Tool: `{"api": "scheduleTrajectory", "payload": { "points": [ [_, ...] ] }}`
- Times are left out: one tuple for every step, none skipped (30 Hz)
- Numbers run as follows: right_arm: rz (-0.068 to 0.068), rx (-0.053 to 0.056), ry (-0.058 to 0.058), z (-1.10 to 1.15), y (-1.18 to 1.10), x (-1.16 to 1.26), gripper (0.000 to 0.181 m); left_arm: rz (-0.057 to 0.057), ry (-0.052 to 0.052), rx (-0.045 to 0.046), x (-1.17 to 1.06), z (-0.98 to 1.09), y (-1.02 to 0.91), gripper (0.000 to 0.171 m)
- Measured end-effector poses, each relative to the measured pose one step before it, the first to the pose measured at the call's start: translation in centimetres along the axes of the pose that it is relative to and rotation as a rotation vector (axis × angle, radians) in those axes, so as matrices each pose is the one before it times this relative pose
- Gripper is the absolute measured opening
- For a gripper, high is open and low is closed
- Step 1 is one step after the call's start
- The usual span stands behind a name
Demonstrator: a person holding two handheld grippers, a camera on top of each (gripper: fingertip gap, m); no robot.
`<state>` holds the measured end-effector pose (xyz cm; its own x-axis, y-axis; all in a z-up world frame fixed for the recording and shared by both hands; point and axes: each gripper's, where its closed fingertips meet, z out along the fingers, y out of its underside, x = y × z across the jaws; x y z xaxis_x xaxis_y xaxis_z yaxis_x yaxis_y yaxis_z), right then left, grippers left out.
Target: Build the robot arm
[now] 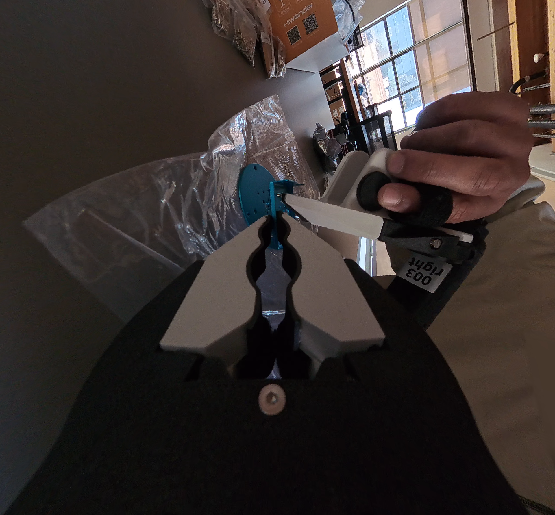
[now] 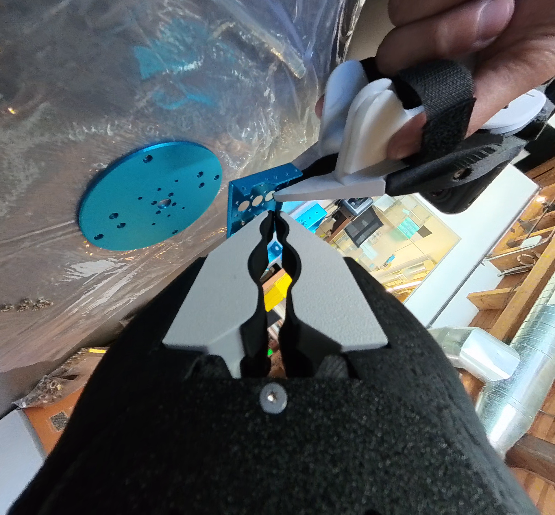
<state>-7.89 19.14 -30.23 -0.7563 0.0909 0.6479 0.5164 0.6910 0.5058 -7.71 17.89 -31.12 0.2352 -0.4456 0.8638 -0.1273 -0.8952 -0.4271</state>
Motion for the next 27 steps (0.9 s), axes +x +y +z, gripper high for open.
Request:
{"api": "scheduleTrajectory", "payload": {
  "points": [
    [0.0090, 0.0026, -0.0032, -0.003, 0.014, 0.004, 0.000, 0.0001, 0.0005, -0.00004, 0.006, 0.000, 0.001, 0.001],
    [0.0114, 0.0028, -0.0050, -0.004, 0.009, -0.024, 0.000, 0.0008, 0.0000, -0.00066, 0.010, 0.002, 0.013, 0.001],
    [0.0121, 0.0039, -0.0047, -0.022, 0.000, -0.005, 0.000, 0.0007, 0.0002, 0.00002, 0.008, 0.007, -0.006, 0.001],
    [0.0141, 0.0043, -0.0050, -0.023, 0.020, -0.002, 0.000, 0.0000, 0.0015, -0.00002, 0.021, 0.000, 0.000, 0.001],
    [0.0160, 0.0035, -0.0068, -0.008, 0.032, -0.021, 0.000, -0.0007, 0.0013, 0.00015, 0.009, -0.016, 0.005, 0.001],
    [0.0138, 0.0012, -0.0108, -0.013, 0.063, -0.065, 0.000, 0.0001, -0.0002, 0.00127, -0.013, -0.010, -0.024, 0.001],
    [0.0142, 0.0029, -0.0075, -0.010, 0.060, -0.028, 0.000, 0.0000, 0.0005, 0.00020, 0.005, -0.008, -0.002, 0.001],
    [0.0147, 0.0067, -0.0059, -0.015, 0.002, -0.049, 0.000, -0.0009, 0.0016, -0.00055, 0.017, 0.008, 0.002, 0.001],
    [0.0147, 0.0065, -0.0005, -0.010, 0.010, 0.030, 0.000, 0.0004, 0.0006, -0.00004, 0.019, -0.003, 0.005, 0.001],
    [0.0183, 0.0067, -0.0020, 0.029, 0.002, 0.007, 0.000, 0.0008, 0.0004, -0.00123, 0.009, 0.011, 0.024, 0.001],
    [0.0236, 0.0099, -0.0007, 0.001, -0.033, 0.056, 0.000, 0.0000, 0.0013, -0.00078, 0.024, 0.004, 0.018, 0.001],
    [0.0254, 0.0125, -0.0057, -0.021, -0.066, 0.009, 0.000, 0.0003, 0.0004, 0.00018, 0.017, -0.001, 0.002, 0.001],
    [0.0234, 0.0062, -0.0096, 0.018, 0.023, -0.044, 0.000, 0.0004, -0.0002, -0.00065, -0.005, -0.005, 0.009, 0.001],
    [0.0164, 0.0010, -0.0072, 0.027, 0.082, -0.011, 0.000, 0.0002, -0.0004, 0.00003, 0.006, -0.002, 0.004, 0.001],
    [0.0088, 0.0018, -0.0032, 0.025, 0.065, 0.022, 0.000, 0.0007, -0.0005, 0.00057, -0.003, 0.001, -0.012, 0.001],
    [0.0030, -0.0001, -0.0005, 0.035, 0.069, 0.004, 0.000, 0.0003, 0.0001, -0.00025, -0.001, -0.002, 0.003, 0.001],
    [0.0023, 0.0024, 0.0042, 0.005, 0.016, 0.054, 0.000, 0.0002, -0.0006, -0.00001, -0.010, 0.000, 0.000, 0.001],
    [0.0068, 0.0091, 0.0020, -0.033, -0.099, 0.022, 0.000, 0.0008, -0.0005, 0.00034, 0.001, 0.000, 0.000, 0.001],
    [0.0166, 0.0131, -0.0002, -0.042, -0.141, 0.026, 0.000, 0.0004, 0.0006, -0.00013, 0.019, -0.003, 0.006, 0.001],
    [0.0208, 0.0093, -0.0057, -0.024, -0.078, -0.015, 0.000, -0.0002, 0.0001, 0.00024, 0.003, 0.002, -0.003, 0.001],
    [0.0223, 0.0067, -0.0055, -0.001, -0.022, -0.006, 0.000, -0.0002, 0.0003, 0.00066, 0.001, -0.015, -0.007, 0.001],
    [0.0252, 0.0135, -0.0024, -0.026, -0.078, 0.053, 0.000, -0.0003, 0.0009, 0.00002, 0.011, 0.000, -0.009, 0.001],
    [0.0266, 0.0158, -0.0016, -0.048, -0.088, 0.084, 0.000, 0.0001, -0.0001, -0.00015, -0.002, -0.001, 0.002, 0.001],
    [0.0245, 0.0125, -0.0095, -0.026, -0.034, -0.038, 0.000, 0.0003, 0.0001, -0.00011, 0.012, -0.003, 0.006, 0.001],
    [0.0227, 0.0073, -0.0086, -0.001, 0.017, -0.029, 0.000, -0.0003, 0.0003, -0.00022, 0.000, 0.011, 0.006, 0.001],
    [0.0210, 0.0058, -0.0051, 0.003, 0.036, 0.006, 0.000, -0.0001, 0.0000, 0.00032, -0.006, -0.008, -0.012, 0.001],
    [0.0183, 0.0079, -0.0084, -0.004, 0.022, -0.068, 0.000, -0.0001, 0.0002, 0.00053, 0.001, -0.006, -0.006, 0.001]
  ]
}}
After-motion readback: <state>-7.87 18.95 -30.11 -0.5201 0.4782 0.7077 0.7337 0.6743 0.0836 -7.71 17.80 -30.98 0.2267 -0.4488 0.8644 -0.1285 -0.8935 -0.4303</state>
